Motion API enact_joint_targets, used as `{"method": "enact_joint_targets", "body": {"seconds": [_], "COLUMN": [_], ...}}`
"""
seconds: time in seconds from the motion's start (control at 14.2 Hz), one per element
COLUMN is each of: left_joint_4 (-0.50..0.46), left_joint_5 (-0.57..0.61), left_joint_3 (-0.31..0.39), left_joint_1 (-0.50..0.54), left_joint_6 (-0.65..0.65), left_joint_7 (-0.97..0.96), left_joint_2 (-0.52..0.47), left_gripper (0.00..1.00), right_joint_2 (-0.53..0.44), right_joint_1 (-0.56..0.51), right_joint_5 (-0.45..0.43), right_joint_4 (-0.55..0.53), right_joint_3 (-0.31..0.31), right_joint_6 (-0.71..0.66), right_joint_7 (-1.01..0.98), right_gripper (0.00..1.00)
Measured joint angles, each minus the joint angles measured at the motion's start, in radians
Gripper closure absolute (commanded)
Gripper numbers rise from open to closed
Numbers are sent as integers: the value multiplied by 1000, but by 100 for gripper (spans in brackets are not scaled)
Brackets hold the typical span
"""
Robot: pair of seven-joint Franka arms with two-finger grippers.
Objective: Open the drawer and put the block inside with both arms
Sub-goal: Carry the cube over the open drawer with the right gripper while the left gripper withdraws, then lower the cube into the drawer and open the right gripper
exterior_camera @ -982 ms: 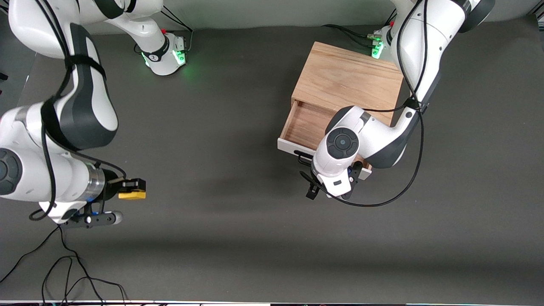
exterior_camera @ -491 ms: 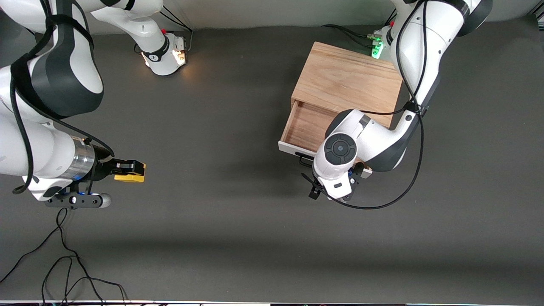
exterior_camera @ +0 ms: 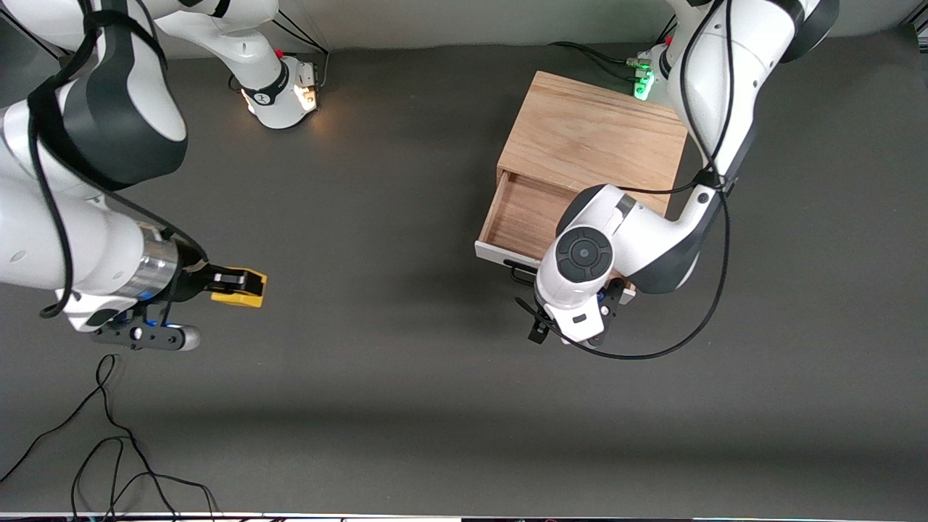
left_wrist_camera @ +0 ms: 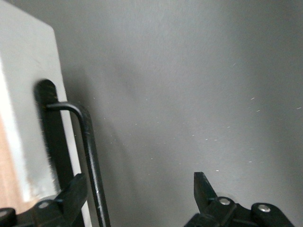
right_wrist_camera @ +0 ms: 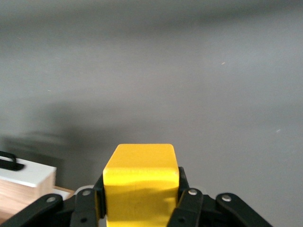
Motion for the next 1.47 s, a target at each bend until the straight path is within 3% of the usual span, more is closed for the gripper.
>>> {"method": "enact_joint_targets", "body": {"seconds": [0.28, 0.49, 0.7, 1.12, 1.47], "left_joint_4": [101, 101, 64, -100, -281], "left_joint_5": [-20, -105, -161, -188, -191], "left_joint_3": [3, 7, 9, 10, 12], "left_joint_1": [43, 161, 324, 519, 588], "left_joint_6": [-227, -400, -500, -530, -403], "left_joint_7": [186, 466, 791, 1283, 1563], "left_joint_2": [-79, -188, -303, -477, -604], "left_gripper": [0, 0, 0, 0, 0], "right_joint_2": [3, 19, 75, 250, 350], "right_joint_1": [38, 168, 306, 556, 605], "right_joint_5": [2, -2, -70, -204, -254], "right_joint_4": [8, 1, -3, -11, -14], "right_joint_3": [162, 172, 172, 165, 161], "right_joint_6": [106, 199, 250, 366, 476], "right_joint_7": [361, 534, 607, 769, 829], "right_gripper": [100, 100, 100, 100, 100]}}
